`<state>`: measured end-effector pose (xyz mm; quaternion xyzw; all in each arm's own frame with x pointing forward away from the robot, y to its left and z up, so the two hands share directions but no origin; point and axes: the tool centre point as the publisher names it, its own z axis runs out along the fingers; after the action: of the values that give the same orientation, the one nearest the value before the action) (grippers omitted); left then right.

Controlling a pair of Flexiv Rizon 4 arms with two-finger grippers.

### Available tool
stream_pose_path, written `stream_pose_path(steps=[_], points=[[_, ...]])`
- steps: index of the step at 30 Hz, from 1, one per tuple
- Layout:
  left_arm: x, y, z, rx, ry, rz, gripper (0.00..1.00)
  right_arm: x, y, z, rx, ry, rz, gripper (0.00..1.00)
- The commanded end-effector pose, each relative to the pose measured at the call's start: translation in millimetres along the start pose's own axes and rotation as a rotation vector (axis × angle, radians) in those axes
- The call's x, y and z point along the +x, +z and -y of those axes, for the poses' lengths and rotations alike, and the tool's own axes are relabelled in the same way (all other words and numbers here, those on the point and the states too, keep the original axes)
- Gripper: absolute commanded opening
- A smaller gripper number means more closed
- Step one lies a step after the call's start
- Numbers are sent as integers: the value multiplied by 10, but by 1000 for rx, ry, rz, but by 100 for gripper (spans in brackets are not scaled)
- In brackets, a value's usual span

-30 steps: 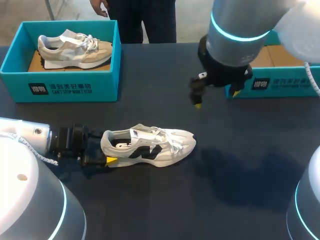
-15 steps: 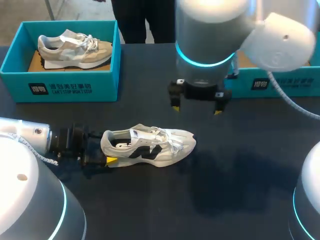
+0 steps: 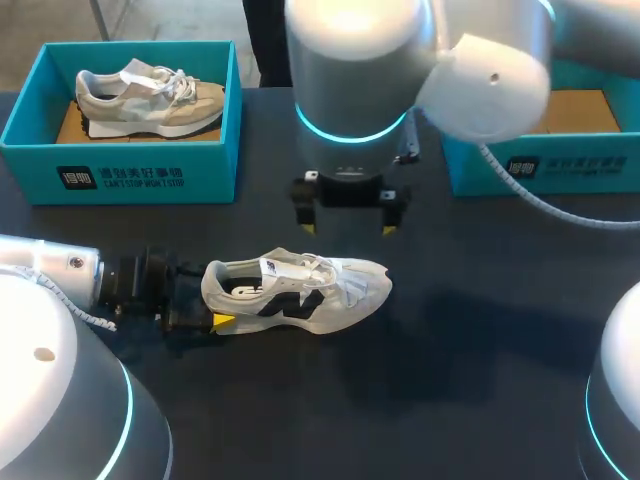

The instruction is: Take the shoe out of the shoebox, open the shoe tongue, remove and reinsert the insole, then place the shoe into the shoebox

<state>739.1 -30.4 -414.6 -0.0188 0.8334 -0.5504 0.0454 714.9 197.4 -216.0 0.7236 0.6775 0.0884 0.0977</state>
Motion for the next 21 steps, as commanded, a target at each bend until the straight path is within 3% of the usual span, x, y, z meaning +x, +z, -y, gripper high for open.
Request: stream_pose_path(steps=[1,14,21], points=[[5,2,-33,-2,1,3,0,783,118,96,-15,279,269,100],[5,2,-33,-2,1,3,0,1199,251,139,-6,323,342,100],[5,2,-33,-2,1,3,0,1199,251,139,-6,323,342,100]])
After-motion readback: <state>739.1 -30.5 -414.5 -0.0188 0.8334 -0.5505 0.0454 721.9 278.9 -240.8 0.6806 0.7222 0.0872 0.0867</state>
